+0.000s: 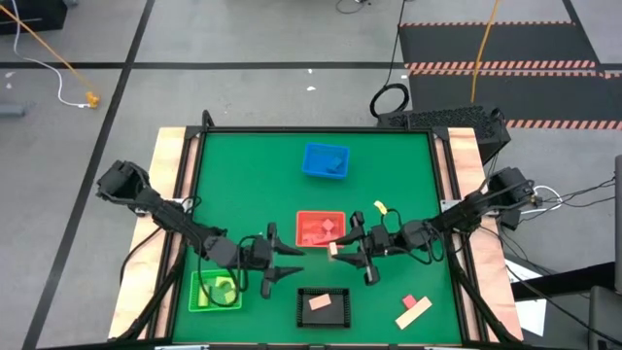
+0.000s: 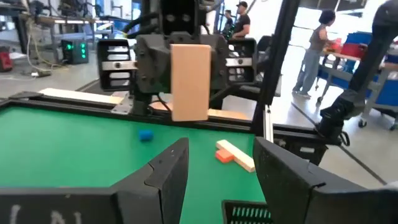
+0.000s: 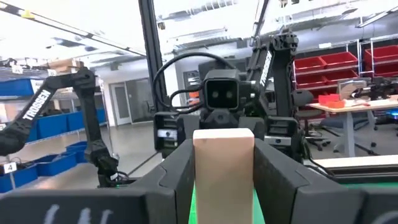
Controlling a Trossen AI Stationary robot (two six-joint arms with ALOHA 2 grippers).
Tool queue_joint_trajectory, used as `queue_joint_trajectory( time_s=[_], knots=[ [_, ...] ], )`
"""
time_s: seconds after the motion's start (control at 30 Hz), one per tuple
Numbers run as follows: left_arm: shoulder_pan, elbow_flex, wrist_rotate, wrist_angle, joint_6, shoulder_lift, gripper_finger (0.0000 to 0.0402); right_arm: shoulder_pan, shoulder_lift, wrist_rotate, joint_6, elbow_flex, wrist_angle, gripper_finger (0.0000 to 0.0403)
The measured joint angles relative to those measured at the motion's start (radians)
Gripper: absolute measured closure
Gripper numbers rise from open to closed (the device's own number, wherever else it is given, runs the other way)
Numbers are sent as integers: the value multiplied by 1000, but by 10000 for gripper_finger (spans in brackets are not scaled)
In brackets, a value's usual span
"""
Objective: Sort & place blocks by color
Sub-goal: Put the top brown block into the black bin
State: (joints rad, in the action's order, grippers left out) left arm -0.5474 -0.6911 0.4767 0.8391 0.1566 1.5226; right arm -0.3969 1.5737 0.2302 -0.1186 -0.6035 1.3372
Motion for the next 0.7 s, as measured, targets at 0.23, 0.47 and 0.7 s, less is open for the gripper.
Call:
queue_joint_trajectory(
  time_s=[0.23, 0.47, 0.7],
  knots=[
    [-11, -78, -6, -37, -77, 86, 222, 0, 0, -60, 60, -65, -72, 283],
    [-12, -156, 50, -73, -327, 124, 222, 3, 0, -58, 105, -99, -190, 283],
    [18, -171, 82, -70, -407, 123, 222, 3, 0, -52, 142, -99, -206, 283]
  ],
)
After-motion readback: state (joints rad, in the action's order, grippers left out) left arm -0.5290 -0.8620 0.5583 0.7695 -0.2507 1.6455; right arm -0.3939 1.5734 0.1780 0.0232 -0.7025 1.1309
